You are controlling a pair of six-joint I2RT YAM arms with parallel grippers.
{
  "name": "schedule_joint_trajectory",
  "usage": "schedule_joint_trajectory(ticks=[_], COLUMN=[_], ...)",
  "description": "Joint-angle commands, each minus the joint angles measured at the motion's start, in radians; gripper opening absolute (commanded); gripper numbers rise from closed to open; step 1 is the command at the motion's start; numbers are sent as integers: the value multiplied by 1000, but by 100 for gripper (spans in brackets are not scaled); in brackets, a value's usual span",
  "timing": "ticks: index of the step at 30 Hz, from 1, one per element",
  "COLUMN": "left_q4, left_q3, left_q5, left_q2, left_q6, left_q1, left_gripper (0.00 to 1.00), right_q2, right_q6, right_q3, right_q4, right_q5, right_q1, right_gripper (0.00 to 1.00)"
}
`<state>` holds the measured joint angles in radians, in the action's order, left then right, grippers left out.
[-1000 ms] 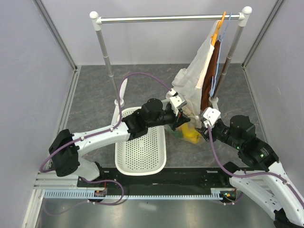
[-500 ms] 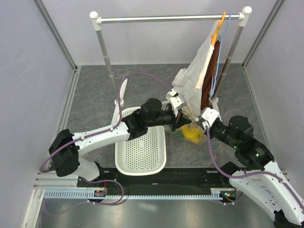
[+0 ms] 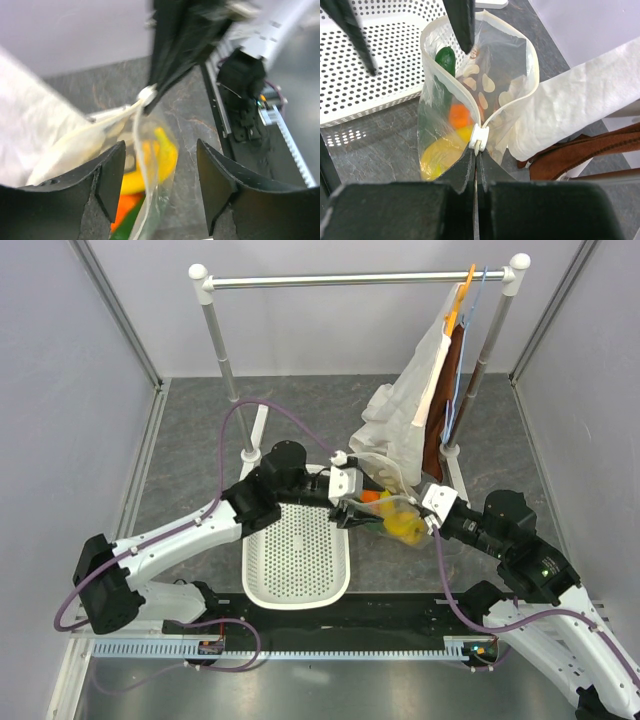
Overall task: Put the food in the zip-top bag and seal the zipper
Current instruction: Adjust the zipper food storage bag at the center of the board, then zip the zipper food storage bag at the center of the board.
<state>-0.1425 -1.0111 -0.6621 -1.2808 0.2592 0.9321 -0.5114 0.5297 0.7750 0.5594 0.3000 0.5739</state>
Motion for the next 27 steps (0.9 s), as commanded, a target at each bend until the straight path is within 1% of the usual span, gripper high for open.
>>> schedule_joint_trajectory(ticks=[1,4,5,7,11,19,22,27], left_q4=[131,222,222,219,207,202,202,204], left_q3=[-102,-197,-217,-239,-300,-339,-348,-365], left_q5=[-246,-316,-332,-305,-272,-243,-234,-218], left_q2=[-36,-107,-118,-153,-205,-258,-272,-293], left_q6=[368,465,500,520,500,471,459,450], left_q1=[8,8,11,27,39,45,47,47], left_gripper=[65,59,58,57,55,54,49,47], right_q2=[7,7,7,5,7,16,24,25], right_q6=[47,56,58,62,62,70,76,85], right_q3=[3,9,16,21,32,35,40,46], right_q4=[-1,5,8,14,20,27,28,39], right_q5=[53,56,57,57,64,77,74,82], right_q1=[1,0,0,0,0,0,1,0], right_gripper=[0,0,0,0,0,0,0,0])
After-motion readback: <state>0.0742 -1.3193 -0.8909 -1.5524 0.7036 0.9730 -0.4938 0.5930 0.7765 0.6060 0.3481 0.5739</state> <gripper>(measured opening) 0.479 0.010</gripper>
